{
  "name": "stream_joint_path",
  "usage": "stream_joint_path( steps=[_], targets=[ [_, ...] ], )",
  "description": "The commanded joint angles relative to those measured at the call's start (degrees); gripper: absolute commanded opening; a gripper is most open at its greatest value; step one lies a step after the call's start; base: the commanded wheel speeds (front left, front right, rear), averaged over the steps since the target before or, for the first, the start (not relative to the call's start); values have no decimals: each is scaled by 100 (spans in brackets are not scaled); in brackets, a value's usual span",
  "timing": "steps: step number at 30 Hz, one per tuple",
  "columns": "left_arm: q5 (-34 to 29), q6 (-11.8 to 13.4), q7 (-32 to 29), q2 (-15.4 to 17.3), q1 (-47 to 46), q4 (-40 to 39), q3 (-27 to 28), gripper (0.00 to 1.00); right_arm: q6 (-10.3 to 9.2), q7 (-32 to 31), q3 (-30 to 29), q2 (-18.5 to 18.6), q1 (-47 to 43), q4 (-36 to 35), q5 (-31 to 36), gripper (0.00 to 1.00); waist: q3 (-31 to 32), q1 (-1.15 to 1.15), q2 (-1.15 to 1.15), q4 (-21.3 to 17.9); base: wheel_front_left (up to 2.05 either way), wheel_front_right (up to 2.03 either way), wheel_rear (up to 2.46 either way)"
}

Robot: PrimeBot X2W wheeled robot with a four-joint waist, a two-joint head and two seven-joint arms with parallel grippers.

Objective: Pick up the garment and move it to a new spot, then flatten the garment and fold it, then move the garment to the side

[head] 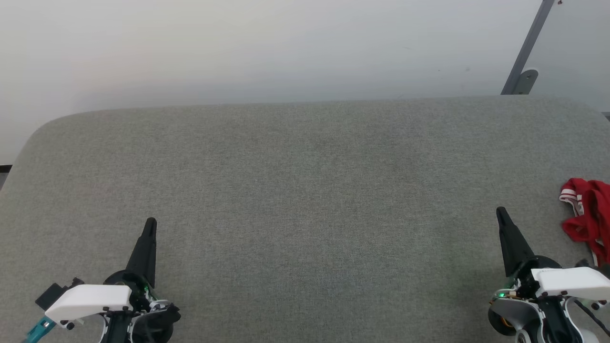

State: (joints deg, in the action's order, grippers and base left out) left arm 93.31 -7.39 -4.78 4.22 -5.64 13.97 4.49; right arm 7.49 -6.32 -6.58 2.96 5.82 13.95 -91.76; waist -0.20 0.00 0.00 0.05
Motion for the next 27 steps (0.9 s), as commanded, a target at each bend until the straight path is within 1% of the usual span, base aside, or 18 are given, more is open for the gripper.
stream_joint_path(
  steps=[1, 27],
  targets=[
    [94, -18, -36, 7, -83, 7, 27, 0, 0, -38, 7, -19, 68, 24, -85, 0, 2, 0, 0, -5, 0, 0, 0],
    [16, -18, -83, -32, -88, 8, 77, 0, 0, -30, 7, -18, 66, 22, -74, 0, 2, 0, 0, -5, 0, 0, 0]
  ],
)
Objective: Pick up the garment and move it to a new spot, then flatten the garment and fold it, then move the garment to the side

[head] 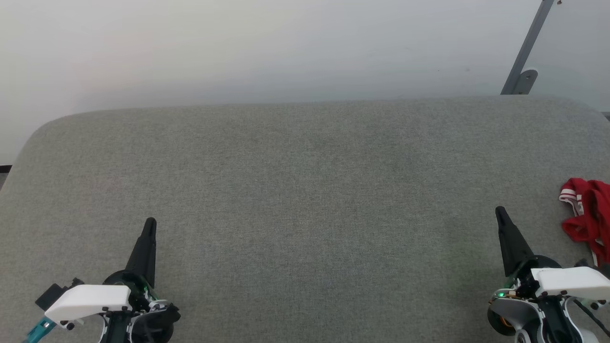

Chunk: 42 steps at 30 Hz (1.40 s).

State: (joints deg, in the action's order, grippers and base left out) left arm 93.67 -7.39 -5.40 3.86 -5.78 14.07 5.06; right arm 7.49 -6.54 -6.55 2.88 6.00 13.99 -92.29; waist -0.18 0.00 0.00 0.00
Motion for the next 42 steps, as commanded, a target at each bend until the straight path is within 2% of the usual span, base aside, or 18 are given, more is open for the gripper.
stream_joint_path(
  steps=[1, 42],
  targets=[
    [-22, -18, -12, 3, -75, -2, 22, 0, 0, -8, 6, -10, 49, 18, -21, 0, 0, 0, 0, 0, 0, 0, 0],
    [-81, -18, -77, -50, -77, 0, 88, 0, 0, -6, 6, -10, 40, 17, -22, 0, 0, 0, 0, 0, 0, 0, 0]
  ],
)
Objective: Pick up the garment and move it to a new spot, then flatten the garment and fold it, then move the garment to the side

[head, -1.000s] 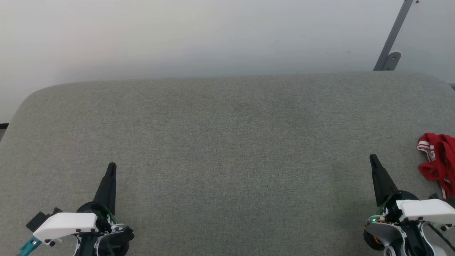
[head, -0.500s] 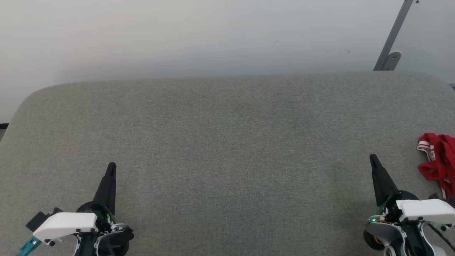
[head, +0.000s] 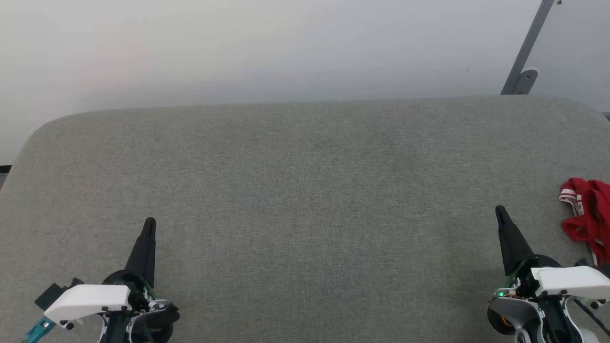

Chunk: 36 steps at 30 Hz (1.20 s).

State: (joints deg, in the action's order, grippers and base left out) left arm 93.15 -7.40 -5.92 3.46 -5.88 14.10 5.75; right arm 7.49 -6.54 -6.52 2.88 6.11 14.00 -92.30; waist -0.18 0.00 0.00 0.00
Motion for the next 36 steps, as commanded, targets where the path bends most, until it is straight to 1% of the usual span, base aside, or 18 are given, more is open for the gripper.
stream_joint_path(
  steps=[1, 36],
  targets=[
    [-29, -17, -18, -9, -67, -3, 20, 0, 0, -6, 3, -10, 28, 16, -21, 0, 0, 0, 0, 0, 0, 0, 0],
    [-47, -17, -51, -32, -70, -1, 51, 0, 0, -6, 3, -10, 27, 16, -22, 0, 0, 0, 0, 0, 0, 0, 0]
  ],
)
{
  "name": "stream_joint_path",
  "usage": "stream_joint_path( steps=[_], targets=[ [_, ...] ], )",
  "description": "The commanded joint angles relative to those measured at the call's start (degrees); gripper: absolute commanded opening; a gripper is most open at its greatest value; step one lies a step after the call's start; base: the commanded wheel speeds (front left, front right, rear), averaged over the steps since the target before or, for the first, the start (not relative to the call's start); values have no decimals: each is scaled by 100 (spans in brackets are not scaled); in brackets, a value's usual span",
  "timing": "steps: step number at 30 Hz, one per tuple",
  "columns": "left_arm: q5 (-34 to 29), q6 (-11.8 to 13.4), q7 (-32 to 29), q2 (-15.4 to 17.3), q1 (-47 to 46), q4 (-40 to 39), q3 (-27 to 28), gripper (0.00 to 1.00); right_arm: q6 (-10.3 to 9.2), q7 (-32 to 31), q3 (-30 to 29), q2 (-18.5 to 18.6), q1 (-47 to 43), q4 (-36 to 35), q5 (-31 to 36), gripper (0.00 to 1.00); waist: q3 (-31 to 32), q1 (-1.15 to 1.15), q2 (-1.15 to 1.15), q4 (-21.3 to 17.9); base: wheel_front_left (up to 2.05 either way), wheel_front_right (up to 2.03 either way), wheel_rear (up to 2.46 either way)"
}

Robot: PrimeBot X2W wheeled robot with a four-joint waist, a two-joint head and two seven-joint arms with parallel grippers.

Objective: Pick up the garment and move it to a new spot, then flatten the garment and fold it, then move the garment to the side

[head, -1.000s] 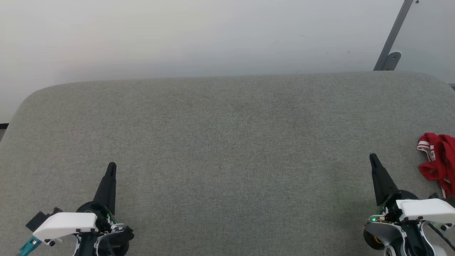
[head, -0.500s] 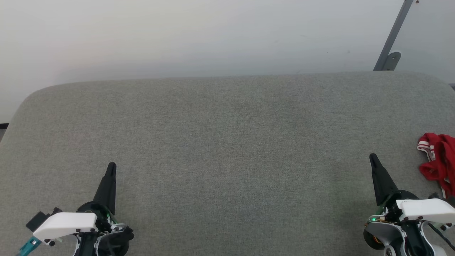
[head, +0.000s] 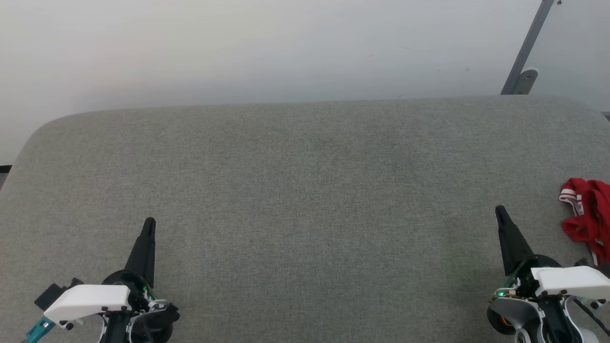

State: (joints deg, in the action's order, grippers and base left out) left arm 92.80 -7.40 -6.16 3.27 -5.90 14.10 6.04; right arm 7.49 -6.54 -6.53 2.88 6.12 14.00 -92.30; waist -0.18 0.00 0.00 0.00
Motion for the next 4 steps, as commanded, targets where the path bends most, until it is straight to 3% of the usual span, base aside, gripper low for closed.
stream_joint_path(
  steps=[1, 4],
  targets=[
    [-13, -17, -27, -14, -69, -1, 22, 0, 0, -5, 5, -10, 26, 16, -22, 0, 0, 0, 0, 0, 0, 0, 0],
    [-14, -17, -23, -15, -69, -1, 24, 0, 0, -5, 4, -10, 26, 16, -22, 0, 0, 0, 0, 0, 0, 0, 0]
  ],
)
